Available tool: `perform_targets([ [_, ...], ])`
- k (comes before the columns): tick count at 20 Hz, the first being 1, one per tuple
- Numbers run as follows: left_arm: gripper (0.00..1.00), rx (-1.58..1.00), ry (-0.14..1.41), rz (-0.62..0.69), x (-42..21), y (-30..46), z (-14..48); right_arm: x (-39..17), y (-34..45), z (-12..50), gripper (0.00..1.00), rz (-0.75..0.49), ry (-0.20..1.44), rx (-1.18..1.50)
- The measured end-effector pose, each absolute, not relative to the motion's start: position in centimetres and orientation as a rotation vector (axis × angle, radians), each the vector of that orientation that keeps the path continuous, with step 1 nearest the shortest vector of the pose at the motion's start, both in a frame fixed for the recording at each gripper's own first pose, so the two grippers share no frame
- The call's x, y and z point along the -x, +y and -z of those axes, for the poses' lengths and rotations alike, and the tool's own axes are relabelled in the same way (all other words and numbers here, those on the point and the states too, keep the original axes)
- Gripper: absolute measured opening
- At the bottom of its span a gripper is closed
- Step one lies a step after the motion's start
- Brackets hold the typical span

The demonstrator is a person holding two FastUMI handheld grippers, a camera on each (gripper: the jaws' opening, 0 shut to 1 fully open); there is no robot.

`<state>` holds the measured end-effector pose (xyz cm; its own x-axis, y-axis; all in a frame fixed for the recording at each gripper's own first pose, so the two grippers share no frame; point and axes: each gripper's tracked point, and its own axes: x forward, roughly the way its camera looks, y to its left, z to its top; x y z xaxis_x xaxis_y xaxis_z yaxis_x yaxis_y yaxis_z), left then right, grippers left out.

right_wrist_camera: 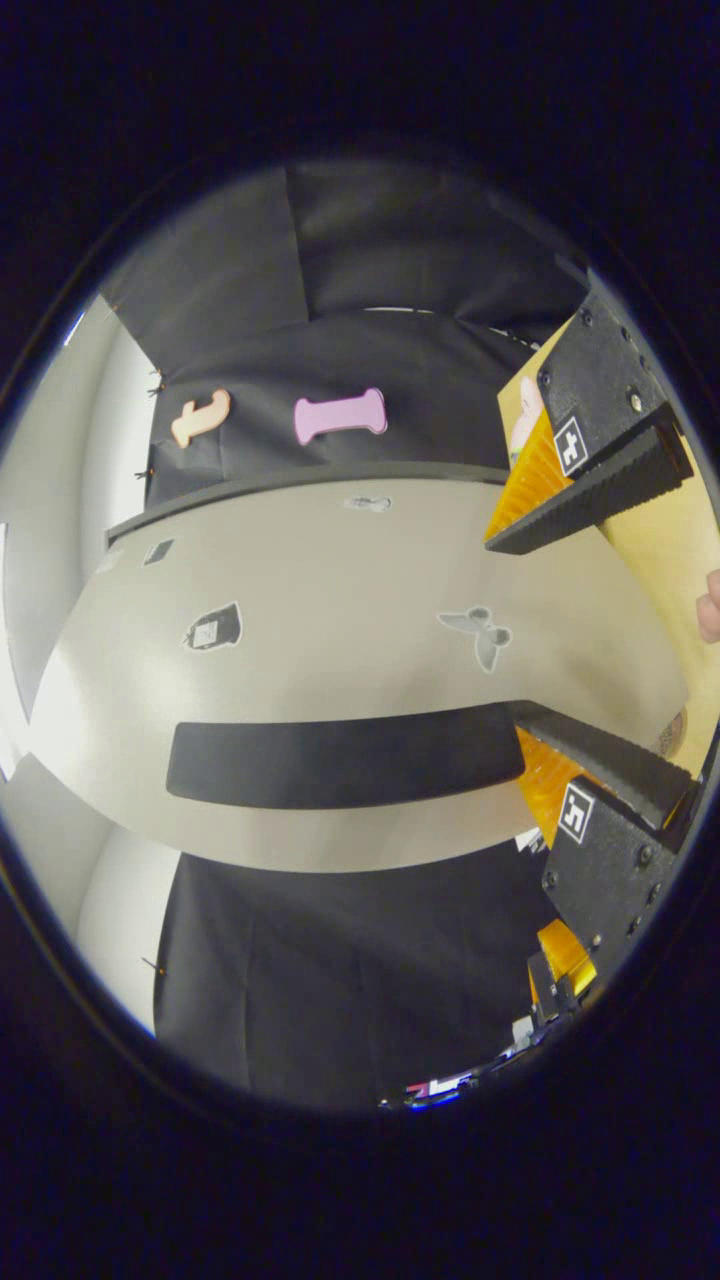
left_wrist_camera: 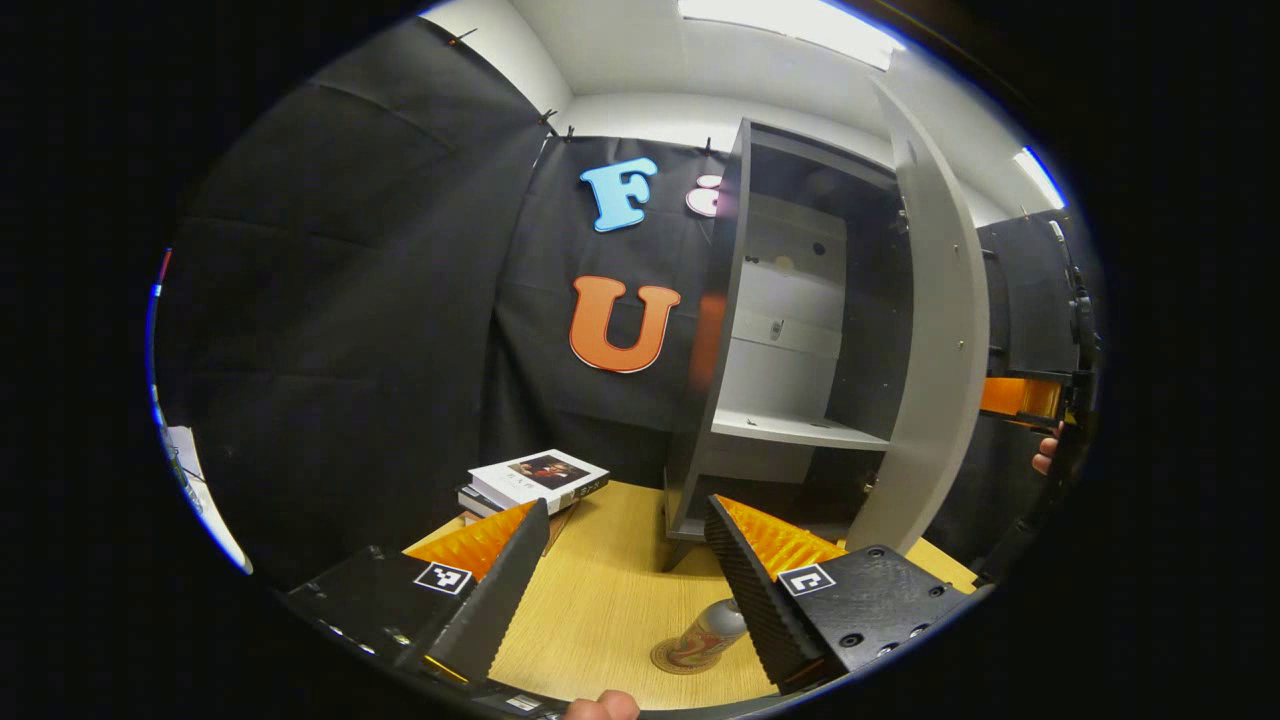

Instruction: Open the cabinet door with the right hand, grasp the bottle in the cabinet with the left hand and place it on the coaster, then close the cabinet door with the right hand.

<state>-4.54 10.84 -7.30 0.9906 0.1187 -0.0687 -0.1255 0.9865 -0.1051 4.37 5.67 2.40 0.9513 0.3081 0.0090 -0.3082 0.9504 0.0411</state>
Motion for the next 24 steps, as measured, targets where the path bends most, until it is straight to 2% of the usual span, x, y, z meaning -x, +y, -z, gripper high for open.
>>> perform_targets([
  [10,0.95,0.127,0.073,-0.178,5.2,13.1,7.9,-7.1,9.2,-0.2,0.97,-0.374,0.041,-0.029],
  [15,0.95,0.116,0.077,-0.106,4.5,10.5,7.7,-5.5,7.5,-1.2,0.97,-0.362,0.010,-0.064],
  [24,0.95,0.043,0.042,0.065,3.5,2.0,6.1,0.7,-1.2,-0.7,0.97,-0.106,-0.087,-0.073],
])
